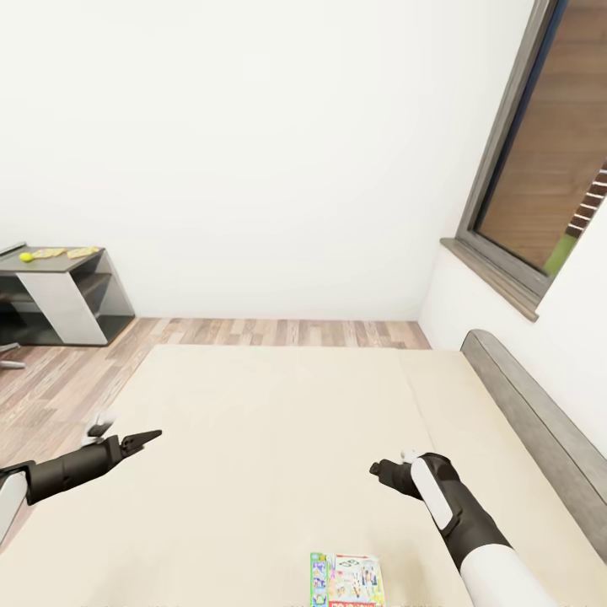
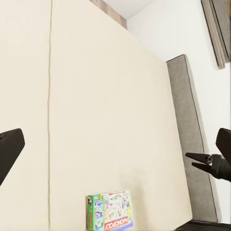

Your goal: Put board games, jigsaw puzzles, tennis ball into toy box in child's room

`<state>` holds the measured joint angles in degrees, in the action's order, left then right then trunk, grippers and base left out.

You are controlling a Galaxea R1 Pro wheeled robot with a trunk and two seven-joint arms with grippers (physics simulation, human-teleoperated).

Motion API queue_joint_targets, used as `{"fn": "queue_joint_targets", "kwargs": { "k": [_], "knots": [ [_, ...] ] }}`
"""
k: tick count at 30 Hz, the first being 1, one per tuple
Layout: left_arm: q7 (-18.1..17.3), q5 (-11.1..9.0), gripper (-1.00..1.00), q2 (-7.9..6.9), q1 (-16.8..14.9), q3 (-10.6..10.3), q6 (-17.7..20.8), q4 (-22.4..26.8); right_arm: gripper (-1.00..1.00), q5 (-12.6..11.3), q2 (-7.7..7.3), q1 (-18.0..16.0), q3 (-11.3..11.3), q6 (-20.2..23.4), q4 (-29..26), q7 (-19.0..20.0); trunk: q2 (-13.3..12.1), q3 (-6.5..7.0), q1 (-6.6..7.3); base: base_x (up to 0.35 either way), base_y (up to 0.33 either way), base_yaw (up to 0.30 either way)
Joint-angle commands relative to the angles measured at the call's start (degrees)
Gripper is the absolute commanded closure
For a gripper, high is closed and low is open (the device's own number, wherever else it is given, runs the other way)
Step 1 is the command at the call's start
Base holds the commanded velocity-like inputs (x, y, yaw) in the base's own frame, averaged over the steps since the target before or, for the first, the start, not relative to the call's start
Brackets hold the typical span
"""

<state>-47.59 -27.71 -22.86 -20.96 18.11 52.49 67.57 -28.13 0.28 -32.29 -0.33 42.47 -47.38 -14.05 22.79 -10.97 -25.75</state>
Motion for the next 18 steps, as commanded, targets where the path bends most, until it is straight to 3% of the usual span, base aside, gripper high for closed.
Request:
{"fn": "queue_joint_targets", "kwargs": {
  "k": [1,7,11,14,18],
  "knots": [
    [-0.95,-0.12,-1.0,-0.06,-0.05,0.06,0.34,0.01,-1.0,-0.54,0.04,-0.05,-0.04,0.17,-0.08,-0.53,0.12,-0.22,-0.03,0.0,0.0,0.0],
    [-8.85,-0.37,-1.0,-0.69,-0.05,0.27,1.33,0.02,-1.0,-0.45,0.02,-0.07,-0.03,0.23,-0.08,-0.47,0.12,-0.78,-0.03,0.0,0.0,0.0],
    [-20.46,-0.02,-1.0,-2.62,-0.05,0.45,2.27,0.0,-1.0,-0.44,-0.01,-0.07,-0.02,0.24,-0.09,-0.4,0.12,-1.16,-0.03,0.0,0.0,0.0],
    [-26.29,0.12,-1.0,-3.82,-0.05,0.45,2.44,-0.04,-1.0,-0.43,0.02,-0.06,-0.04,0.25,-0.09,-0.37,0.12,-1.45,-0.03,0.0,0.0,0.0],
    [-29.02,0.18,-1.0,-4.26,-0.05,0.44,2.51,-0.06,-1.0,-0.55,0.08,-0.06,-0.06,0.28,-0.14,-0.34,0.12,-1.82,-0.03,0.0,0.0,0.0]
  ]
}}
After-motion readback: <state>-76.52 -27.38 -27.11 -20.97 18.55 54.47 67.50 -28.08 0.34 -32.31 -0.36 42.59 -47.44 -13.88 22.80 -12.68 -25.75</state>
